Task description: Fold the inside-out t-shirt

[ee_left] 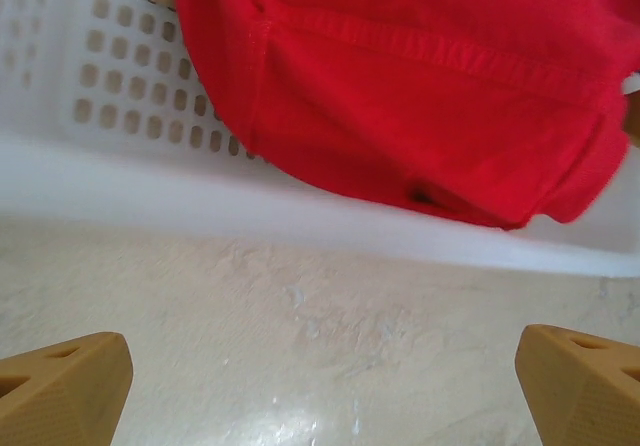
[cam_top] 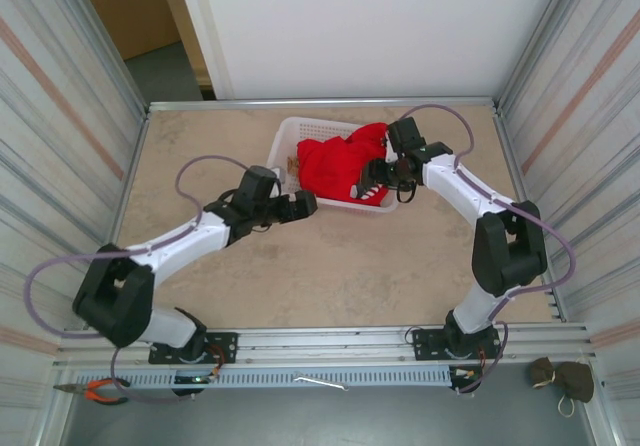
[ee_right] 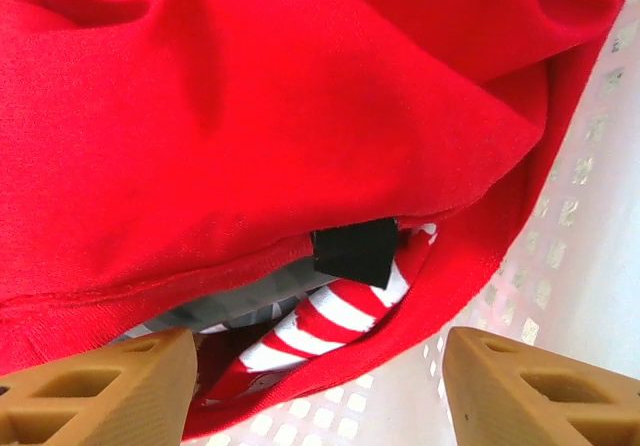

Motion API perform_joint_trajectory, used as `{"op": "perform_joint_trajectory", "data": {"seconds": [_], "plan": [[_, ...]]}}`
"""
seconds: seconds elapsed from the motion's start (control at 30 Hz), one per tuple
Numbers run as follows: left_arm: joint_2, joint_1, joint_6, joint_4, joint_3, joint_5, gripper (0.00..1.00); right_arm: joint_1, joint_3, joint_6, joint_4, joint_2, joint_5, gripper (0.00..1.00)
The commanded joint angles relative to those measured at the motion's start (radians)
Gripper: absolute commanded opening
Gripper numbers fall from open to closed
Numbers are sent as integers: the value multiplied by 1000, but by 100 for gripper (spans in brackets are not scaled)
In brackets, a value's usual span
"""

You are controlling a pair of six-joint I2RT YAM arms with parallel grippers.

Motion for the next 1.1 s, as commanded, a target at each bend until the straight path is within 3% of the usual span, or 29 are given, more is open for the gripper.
{"op": "perform_joint_trajectory", "data": {"seconds": [0.0, 0.27, 0.43, 0.53, 0.73, 0.97, 1.07], "plan": [[109, -3, 25, 80, 105, 29, 99, -42, -27, -8, -34, 7, 39, 64], [454, -4, 74, 74, 499, 122, 99, -170, -223, 77, -9, -205, 38, 64], [629, -8, 98, -14, 815, 182, 99, -167, -215, 94, -43, -389, 33, 73], [635, -1, 105, -47, 879, 183, 99, -132, -174, 92, -67, -452, 30, 75], [410, 82, 46, 3, 632, 118, 99, 63, -93, 99, -48, -377, 54, 75], [38, 243, -67, -4, 225, 88, 99, 250, 107, 129, 29, 16, 134, 73], [-93, 274, -71, -34, 108, 74, 99, 292, 291, 174, -18, 222, 276, 72]]}}
